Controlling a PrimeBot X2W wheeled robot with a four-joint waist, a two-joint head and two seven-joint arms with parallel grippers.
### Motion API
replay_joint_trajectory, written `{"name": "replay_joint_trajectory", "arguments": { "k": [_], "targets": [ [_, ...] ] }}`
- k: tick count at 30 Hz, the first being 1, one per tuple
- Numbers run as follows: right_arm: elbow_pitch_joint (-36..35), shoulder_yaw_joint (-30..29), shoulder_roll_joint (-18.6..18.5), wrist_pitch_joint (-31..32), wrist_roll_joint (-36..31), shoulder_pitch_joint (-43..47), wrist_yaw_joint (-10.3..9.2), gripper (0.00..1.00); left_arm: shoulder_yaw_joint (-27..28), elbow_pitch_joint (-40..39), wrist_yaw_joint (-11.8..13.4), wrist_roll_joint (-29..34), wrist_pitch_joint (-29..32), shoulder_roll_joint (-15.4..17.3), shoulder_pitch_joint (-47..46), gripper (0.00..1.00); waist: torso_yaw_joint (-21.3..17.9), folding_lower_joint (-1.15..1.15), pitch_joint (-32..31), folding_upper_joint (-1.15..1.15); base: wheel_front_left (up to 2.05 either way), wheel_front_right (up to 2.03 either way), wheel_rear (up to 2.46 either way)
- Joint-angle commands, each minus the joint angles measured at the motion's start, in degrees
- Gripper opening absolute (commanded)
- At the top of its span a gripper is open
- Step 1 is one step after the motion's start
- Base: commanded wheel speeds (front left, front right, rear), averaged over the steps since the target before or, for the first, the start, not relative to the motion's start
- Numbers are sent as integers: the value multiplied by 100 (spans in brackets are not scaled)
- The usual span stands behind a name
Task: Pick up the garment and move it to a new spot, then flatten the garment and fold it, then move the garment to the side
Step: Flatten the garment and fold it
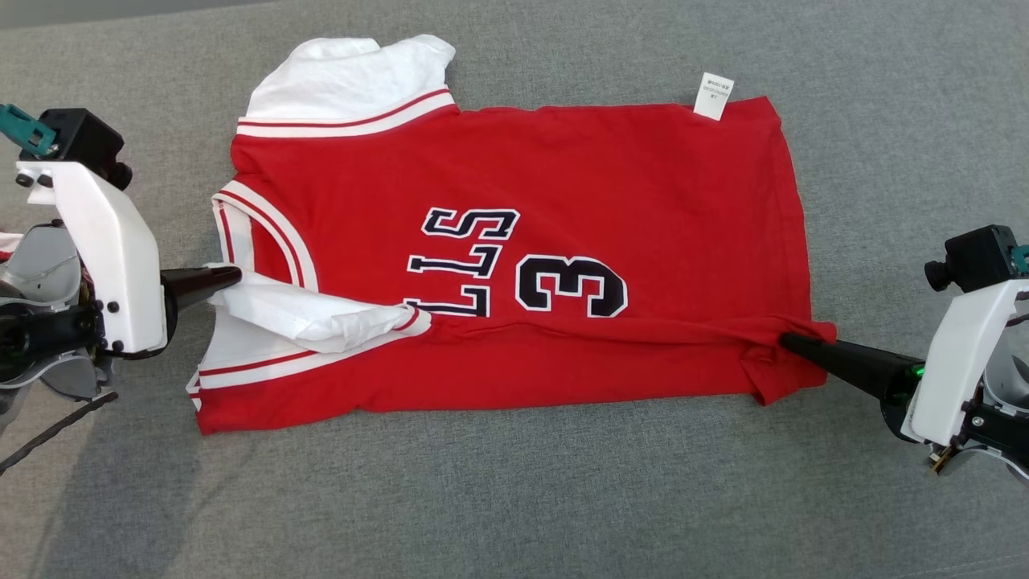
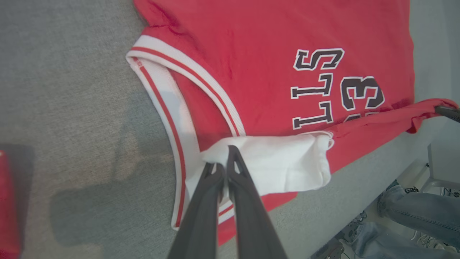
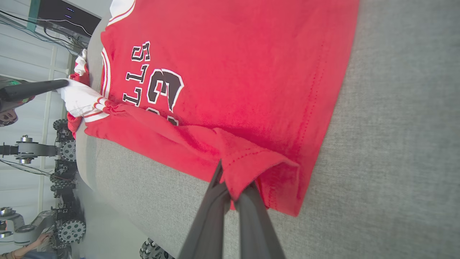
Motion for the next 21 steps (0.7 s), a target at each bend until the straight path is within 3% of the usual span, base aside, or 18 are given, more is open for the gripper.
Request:
{"name": "replay_joint_trajectory", "arguments": {
  "k": [1,6,7,8,9,10,21],
  "targets": [
    [44,-41,45,-24,-43,-46,6,0,0,80,-28,-3,-1,-67,-146,0,-3,0,8,0,0,0,0],
    [121,-110,178,-34,-102,-88,6,0,-70,365,-69,96,-77,-294,-259,0,-10,0,24,0,0,0,0],
    [138,-129,204,-64,-121,-96,6,14,-66,422,-89,112,-115,-327,-280,19,-12,0,21,0,0,0,0],
    [163,-149,225,-93,-128,-93,6,47,-66,481,-112,128,-150,-351,-295,87,-15,0,12,0,0,0,0],
    [183,-164,246,-119,-140,-86,6,91,-76,542,-122,136,-164,-378,-310,100,-17,0,0,0,0,0,0],
    [192,-192,262,-144,-150,-78,7,100,-86,586,-150,142,-172,-400,-320,100,-16,0,-16,0,0,0,0],
    [218,-511,225,-854,-361,203,6,100,80,677,-420,258,-817,-362,-27,100,62,0,-427,0,0,0,0]
  ]
}}
